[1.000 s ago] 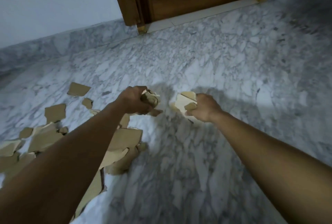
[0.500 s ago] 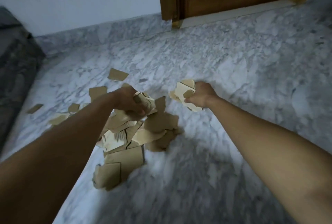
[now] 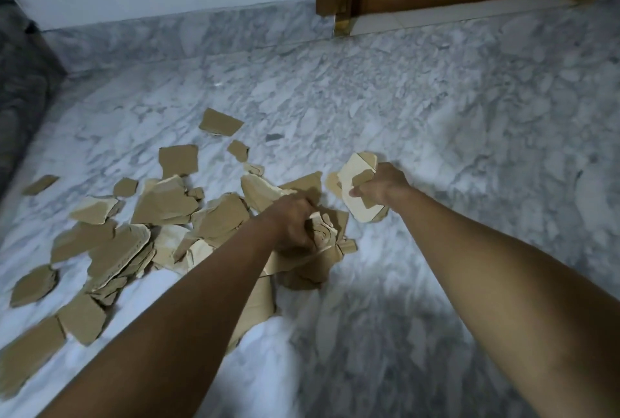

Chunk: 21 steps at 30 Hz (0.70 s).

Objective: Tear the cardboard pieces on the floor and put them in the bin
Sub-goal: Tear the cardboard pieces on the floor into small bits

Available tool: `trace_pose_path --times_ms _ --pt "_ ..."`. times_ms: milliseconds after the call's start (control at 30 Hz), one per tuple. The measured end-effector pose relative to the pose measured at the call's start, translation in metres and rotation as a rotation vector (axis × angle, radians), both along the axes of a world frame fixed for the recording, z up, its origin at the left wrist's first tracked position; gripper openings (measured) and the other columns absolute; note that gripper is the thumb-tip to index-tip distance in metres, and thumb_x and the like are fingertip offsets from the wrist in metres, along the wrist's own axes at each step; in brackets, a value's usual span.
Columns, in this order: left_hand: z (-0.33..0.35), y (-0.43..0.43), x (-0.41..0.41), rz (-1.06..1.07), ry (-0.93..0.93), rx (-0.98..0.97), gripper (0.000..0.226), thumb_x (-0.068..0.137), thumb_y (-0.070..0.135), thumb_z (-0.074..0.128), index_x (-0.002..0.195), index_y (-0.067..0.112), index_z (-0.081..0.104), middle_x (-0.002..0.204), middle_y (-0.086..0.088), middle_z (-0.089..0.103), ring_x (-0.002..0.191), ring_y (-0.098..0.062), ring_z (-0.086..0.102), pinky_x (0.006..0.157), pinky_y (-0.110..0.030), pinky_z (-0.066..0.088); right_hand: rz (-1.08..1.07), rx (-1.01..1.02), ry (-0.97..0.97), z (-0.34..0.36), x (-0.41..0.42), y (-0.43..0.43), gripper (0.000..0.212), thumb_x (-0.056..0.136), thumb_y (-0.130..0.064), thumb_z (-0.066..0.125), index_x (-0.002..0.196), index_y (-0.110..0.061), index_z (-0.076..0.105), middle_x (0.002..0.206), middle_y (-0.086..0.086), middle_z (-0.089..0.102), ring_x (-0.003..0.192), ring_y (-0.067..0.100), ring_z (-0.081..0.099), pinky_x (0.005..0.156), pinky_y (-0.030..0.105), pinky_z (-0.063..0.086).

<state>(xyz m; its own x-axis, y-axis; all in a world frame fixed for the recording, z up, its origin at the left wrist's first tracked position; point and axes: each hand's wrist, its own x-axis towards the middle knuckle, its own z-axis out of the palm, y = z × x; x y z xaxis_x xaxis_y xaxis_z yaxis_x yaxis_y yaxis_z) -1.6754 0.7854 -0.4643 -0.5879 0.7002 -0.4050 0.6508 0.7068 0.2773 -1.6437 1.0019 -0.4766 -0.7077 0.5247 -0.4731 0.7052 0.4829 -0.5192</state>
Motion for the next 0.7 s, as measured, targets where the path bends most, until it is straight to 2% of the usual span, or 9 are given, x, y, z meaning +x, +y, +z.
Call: trace_pose_path --times_ms 100,200,267,333,400,467,567,633,700 --pt "-0.006 0.004 0.0 -0.047 0.113 -0.101 0.078 0.057 0.057 0.081 0.126 0.029 0.058 0.139 -0.005 0.037 0.132 -0.032 0.034 0.107 -0.049 0.038 -0.012 0.016 -0.03 -0.006 -0.001 -0.002 0.073 0.074 -0.041 0.085 0.132 -0.011 0.052 0.132 0.012 0.06 0.119 0.031 0.059 0.089 0.034 0.051" --pt "-0.007 0.008 0.004 -0.086 0.217 -0.174 0.09 0.059 0.064 0.077 0.136 0.027 0.049 0.147 -0.006 0.027 0.131 -0.032 0.03 0.107 -0.052 0.032 0.01 0.017 -0.001 -0.012 0.002 -0.004 0.076 0.073 -0.04 0.084 0.136 -0.015 0.051 0.135 0.01 0.059 0.121 0.031 0.058 0.095 0.035 0.052" --pt "-0.007 0.009 0.009 -0.081 0.205 -0.14 0.085 0.062 0.061 0.077 0.136 0.03 0.05 0.144 -0.006 0.032 0.131 -0.03 0.035 0.108 -0.051 0.032 0.005 -0.01 0.02 -0.014 0.004 -0.004 0.074 0.072 -0.037 0.085 0.136 -0.018 0.053 0.133 0.009 0.06 0.119 0.029 0.06 0.094 0.034 0.053" --pt "-0.003 0.007 0.012 -0.031 0.128 -0.018 0.072 0.063 0.054 0.081 0.126 0.026 0.059 0.13 -0.004 0.044 0.122 -0.026 0.046 0.101 -0.041 0.039 -0.005 -0.034 0.03 -0.013 0.006 -0.002 0.072 0.072 -0.035 0.086 0.134 -0.018 0.054 0.132 0.008 0.061 0.117 0.028 0.061 0.091 0.032 0.053" --pt "0.003 0.002 0.013 0.107 -0.033 0.169 0.06 0.066 0.04 0.085 0.118 0.02 0.065 0.115 0.001 0.054 0.109 -0.02 0.056 0.085 -0.026 0.042 0.025 -0.04 0.029 -0.011 0.01 -0.001 0.07 0.073 -0.033 0.085 0.134 -0.018 0.055 0.131 0.008 0.062 0.116 0.027 0.061 0.086 0.028 0.051" --pt "0.017 -0.004 0.011 0.225 -0.197 0.313 0.056 0.066 0.029 0.088 0.117 0.021 0.066 0.106 0.007 0.065 0.102 -0.013 0.062 0.083 -0.021 0.044 0.067 -0.044 0.032 -0.008 0.016 0.001 0.069 0.073 -0.03 0.086 0.133 -0.018 0.054 0.129 0.007 0.063 0.114 0.027 0.061 0.084 0.03 0.053" --pt "0.034 -0.021 -0.009 0.308 -0.222 0.379 0.053 0.066 0.029 0.089 0.112 0.024 0.065 0.105 0.005 0.071 0.101 -0.017 0.066 0.094 -0.033 0.05 0.096 -0.044 0.095 0.001 0.023 0.012 0.069 0.071 -0.025 0.088 0.131 -0.016 0.057 0.124 0.007 0.065 0.111 0.028 0.063 0.075 0.034 0.057" --pt "0.047 -0.04 -0.031 0.403 -0.18 0.408 0.054 0.067 0.03 0.089 0.109 0.022 0.056 0.105 -0.001 0.069 0.1 -0.023 0.065 0.093 -0.039 0.051 0.096 -0.036 0.15 0.017 0.025 0.023 0.062 0.069 -0.026 0.09 0.123 -0.011 0.063 0.119 0.009 0.069 0.107 0.026 0.066 0.073 0.03 0.052" --pt "0.06 -0.059 -0.049 0.522 -0.17 0.426 0.066 0.066 0.03 0.09 0.114 0.022 0.046 0.108 -0.006 0.064 0.1 -0.026 0.062 0.088 -0.041 0.051 0.111 -0.08 0.17 0.036 0.024 0.028 0.061 0.065 -0.027 0.093 0.116 -0.008 0.066 0.112 0.008 0.07 0.103 0.026 0.067 0.075 0.031 0.055"
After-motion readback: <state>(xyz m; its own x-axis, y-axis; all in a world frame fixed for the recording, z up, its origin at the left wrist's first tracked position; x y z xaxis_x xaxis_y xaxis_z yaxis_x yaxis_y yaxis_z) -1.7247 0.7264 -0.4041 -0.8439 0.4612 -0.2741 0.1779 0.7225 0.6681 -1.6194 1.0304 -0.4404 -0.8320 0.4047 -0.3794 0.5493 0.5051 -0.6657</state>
